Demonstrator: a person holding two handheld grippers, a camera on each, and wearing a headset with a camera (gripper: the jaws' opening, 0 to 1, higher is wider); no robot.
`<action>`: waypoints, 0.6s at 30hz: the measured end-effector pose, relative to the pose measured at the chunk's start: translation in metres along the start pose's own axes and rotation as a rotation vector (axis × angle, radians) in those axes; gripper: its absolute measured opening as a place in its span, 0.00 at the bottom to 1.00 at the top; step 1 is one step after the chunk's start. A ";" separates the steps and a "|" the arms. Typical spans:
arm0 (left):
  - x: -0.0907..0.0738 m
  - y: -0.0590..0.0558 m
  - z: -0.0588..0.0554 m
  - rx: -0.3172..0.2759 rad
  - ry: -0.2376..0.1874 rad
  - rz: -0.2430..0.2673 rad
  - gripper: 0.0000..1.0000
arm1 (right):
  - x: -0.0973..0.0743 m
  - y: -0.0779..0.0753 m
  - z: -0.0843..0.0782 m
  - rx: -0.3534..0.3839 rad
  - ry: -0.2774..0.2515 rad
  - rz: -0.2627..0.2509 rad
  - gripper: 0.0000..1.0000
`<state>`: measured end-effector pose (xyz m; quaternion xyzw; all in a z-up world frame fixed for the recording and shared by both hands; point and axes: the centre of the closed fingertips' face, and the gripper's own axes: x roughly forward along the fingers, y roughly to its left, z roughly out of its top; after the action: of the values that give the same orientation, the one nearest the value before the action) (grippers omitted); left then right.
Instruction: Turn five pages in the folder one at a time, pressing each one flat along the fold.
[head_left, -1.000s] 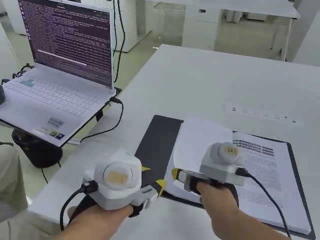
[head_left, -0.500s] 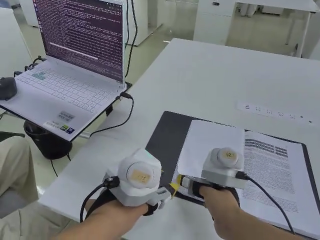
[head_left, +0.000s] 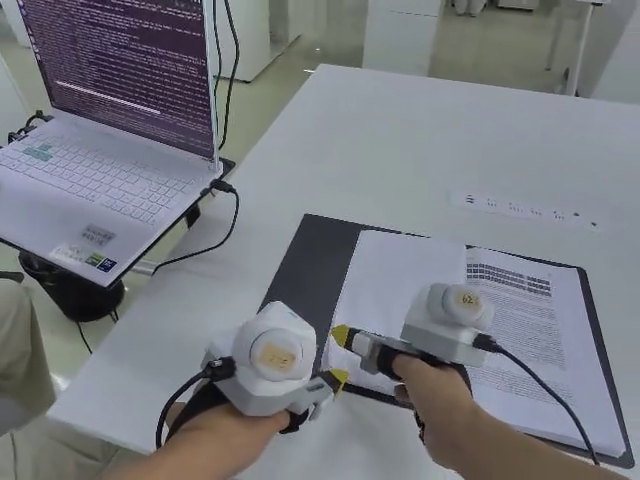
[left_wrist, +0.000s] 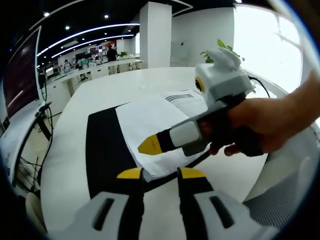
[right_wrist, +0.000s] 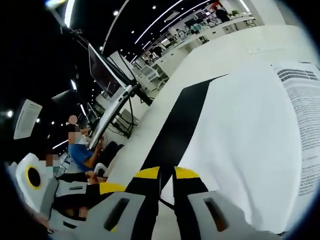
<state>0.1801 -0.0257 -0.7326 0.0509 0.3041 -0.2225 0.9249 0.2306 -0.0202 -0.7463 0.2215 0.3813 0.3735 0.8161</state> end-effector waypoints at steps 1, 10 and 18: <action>0.003 -0.001 0.000 0.003 0.002 -0.001 0.25 | -0.002 -0.003 0.002 -0.006 -0.005 -0.003 0.07; 0.037 -0.003 -0.004 0.027 0.031 0.010 0.24 | -0.027 -0.032 0.011 -0.062 -0.019 -0.048 0.06; 0.051 0.003 -0.033 0.012 0.095 0.067 0.24 | -0.049 -0.073 0.016 -0.082 -0.034 -0.107 0.04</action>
<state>0.1996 -0.0351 -0.7893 0.0773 0.3446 -0.1907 0.9159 0.2540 -0.1051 -0.7616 0.1735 0.3629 0.3405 0.8498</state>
